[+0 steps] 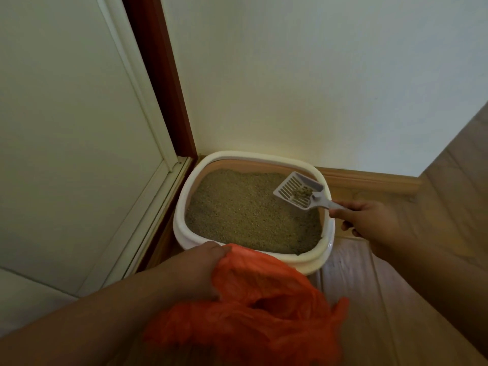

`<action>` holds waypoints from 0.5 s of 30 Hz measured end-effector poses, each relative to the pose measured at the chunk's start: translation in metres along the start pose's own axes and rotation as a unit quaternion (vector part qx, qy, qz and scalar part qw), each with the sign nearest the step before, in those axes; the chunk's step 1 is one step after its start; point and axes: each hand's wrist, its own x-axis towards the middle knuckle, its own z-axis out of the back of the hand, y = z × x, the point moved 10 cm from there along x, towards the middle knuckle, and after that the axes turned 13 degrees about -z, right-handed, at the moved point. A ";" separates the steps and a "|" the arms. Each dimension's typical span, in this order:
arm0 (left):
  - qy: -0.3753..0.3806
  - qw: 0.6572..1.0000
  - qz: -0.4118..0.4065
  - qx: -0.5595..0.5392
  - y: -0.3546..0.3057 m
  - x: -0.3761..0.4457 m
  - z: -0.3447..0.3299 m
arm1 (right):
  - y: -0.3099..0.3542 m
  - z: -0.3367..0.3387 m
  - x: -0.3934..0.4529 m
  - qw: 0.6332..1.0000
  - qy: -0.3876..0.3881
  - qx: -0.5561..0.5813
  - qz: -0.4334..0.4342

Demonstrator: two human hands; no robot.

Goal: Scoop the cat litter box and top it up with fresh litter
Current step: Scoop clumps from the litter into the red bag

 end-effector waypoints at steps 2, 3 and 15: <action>-0.006 1.000 -0.001 0.002 -0.002 0.001 0.003 | 0.005 0.005 -0.002 1.000 -0.004 0.017 0.012; -0.010 1.000 0.000 0.000 -0.002 0.001 0.005 | 0.008 0.007 -0.004 1.000 -0.003 0.020 0.017; -0.036 0.999 -0.002 -0.005 0.000 0.001 0.011 | 0.008 -0.014 -0.014 0.998 0.061 -0.002 0.002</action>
